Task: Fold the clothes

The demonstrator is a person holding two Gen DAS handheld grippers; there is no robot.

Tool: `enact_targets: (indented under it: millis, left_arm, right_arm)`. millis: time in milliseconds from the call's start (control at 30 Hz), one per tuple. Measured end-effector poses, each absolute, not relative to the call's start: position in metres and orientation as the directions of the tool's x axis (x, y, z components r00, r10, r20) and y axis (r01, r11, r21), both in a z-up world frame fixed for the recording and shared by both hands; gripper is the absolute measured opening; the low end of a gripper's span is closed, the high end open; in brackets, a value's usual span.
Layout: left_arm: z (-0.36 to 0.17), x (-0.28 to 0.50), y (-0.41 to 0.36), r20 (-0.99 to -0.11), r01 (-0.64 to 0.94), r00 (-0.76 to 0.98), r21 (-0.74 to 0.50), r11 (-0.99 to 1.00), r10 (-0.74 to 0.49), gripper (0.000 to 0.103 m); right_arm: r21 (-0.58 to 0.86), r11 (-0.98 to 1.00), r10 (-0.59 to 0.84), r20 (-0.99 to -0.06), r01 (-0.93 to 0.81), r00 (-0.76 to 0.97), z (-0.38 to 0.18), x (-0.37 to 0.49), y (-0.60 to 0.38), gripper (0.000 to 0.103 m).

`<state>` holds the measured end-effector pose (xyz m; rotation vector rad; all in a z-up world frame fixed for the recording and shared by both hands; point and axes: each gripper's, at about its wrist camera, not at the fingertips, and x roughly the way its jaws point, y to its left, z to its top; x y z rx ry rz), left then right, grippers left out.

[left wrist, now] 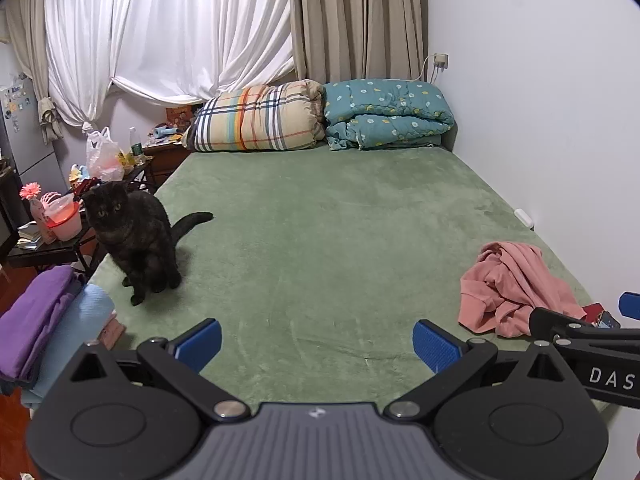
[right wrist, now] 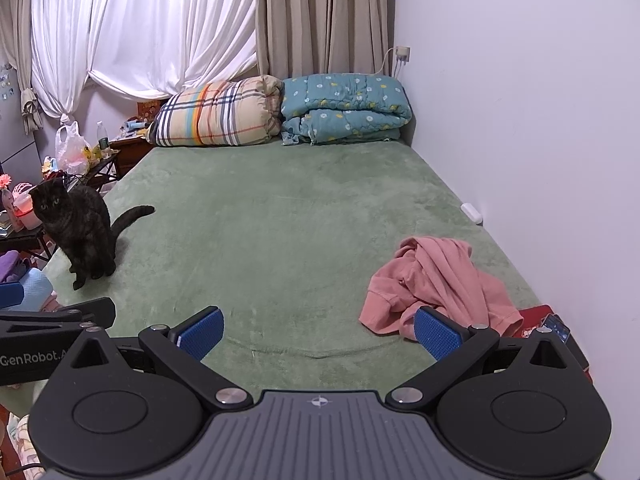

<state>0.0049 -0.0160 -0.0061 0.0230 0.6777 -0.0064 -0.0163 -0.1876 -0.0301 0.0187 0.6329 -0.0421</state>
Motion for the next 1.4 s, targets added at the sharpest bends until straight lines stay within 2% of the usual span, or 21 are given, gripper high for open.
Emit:
enact_targets:
  millis: [200,467,567,700,800,833,933,1000,1033,1067,1233,1267,1300,1333,1367,1400]
  left_arm:
    - [-0.026,0.015,-0.010,-0.582,0.008,0.812,-0.050,0.999,-0.036,0.102]
    - [-0.086,0.060,-0.023,-0.617,0.093,0.782,-0.013,0.996,-0.081,0.102]
    - [-0.115,0.073,-0.014,-0.594,0.152,0.787,-0.080,0.985,-0.170,0.102]
    - [-0.140,0.090,-0.029,-0.635,0.155,0.758,-0.046,0.987,-0.148,0.102]
    - [-0.154,0.095,-0.046,-0.626,0.187,0.773,0.069,0.980,-0.104,0.102]
    - [-0.158,0.096,-0.051,-0.617,0.214,0.779,0.098,0.972,-0.109,0.102]
    - [-0.168,0.104,-0.048,-0.653,0.256,0.733,0.002,0.967,-0.192,0.102]
    - [-0.175,0.109,-0.044,-0.674,0.276,0.694,-0.076,0.958,-0.254,0.102]
    - [-0.178,0.112,-0.043,-0.683,0.267,0.684,-0.093,0.959,-0.256,0.102]
    - [-0.180,0.114,-0.041,-0.693,0.249,0.677,-0.100,0.963,-0.247,0.102]
    - [-0.190,0.128,-0.030,-0.739,0.165,0.640,-0.133,0.977,-0.208,0.102]
    - [-0.190,0.131,-0.025,-0.746,0.151,0.633,-0.142,0.978,-0.206,0.102]
    - [-0.192,0.132,-0.022,-0.751,0.134,0.629,-0.147,0.980,-0.198,0.102]
    - [-0.194,0.133,-0.019,-0.757,0.117,0.625,-0.148,0.982,-0.188,0.102]
    - [-0.194,0.133,-0.018,-0.756,0.114,0.627,-0.152,0.982,-0.190,0.102]
    - [-0.193,0.132,-0.016,-0.751,0.118,0.631,-0.158,0.980,-0.197,0.102]
  right_arm:
    - [0.157,0.986,0.037,-0.527,0.054,0.849,-0.069,-0.013,-0.220,0.103]
    - [0.419,0.902,0.083,-0.408,0.106,0.909,-0.150,-0.006,-0.284,0.103]
    - [0.515,0.842,0.061,-0.384,0.159,0.921,-0.185,-0.002,-0.306,0.102]
    - [0.484,0.844,-0.036,-0.377,0.230,0.925,-0.220,0.010,-0.341,0.102]
    - [0.384,0.884,-0.106,-0.386,0.265,0.916,-0.237,0.025,-0.375,0.101]
    - [0.393,0.870,-0.129,-0.402,0.298,0.907,-0.242,0.032,-0.391,0.101]
    - [0.416,0.818,-0.194,-0.449,0.396,0.872,-0.259,0.051,-0.439,0.101]
    - [0.429,0.813,-0.182,-0.455,0.394,0.872,-0.258,0.061,-0.451,0.092]
    - [0.436,0.823,-0.154,-0.448,0.365,0.881,-0.252,0.065,-0.449,0.077]
    - [0.442,0.831,-0.126,-0.440,0.336,0.889,-0.246,0.069,-0.447,0.071]
    - [0.471,0.862,0.016,-0.397,0.189,0.918,-0.217,0.090,-0.435,0.071]
    - [0.476,0.865,0.045,-0.388,0.158,0.920,-0.211,0.094,-0.433,0.066]
    - [0.480,0.868,0.074,-0.379,0.128,0.922,-0.205,0.098,-0.431,0.059]
    - [0.485,0.869,0.103,-0.370,0.098,0.923,-0.199,0.102,-0.429,0.046]
    - [0.489,0.870,0.132,-0.361,0.067,0.923,-0.193,0.106,-0.426,0.028]
    - [0.493,0.870,0.160,-0.352,0.037,0.922,-0.187,0.110,-0.424,0.014]
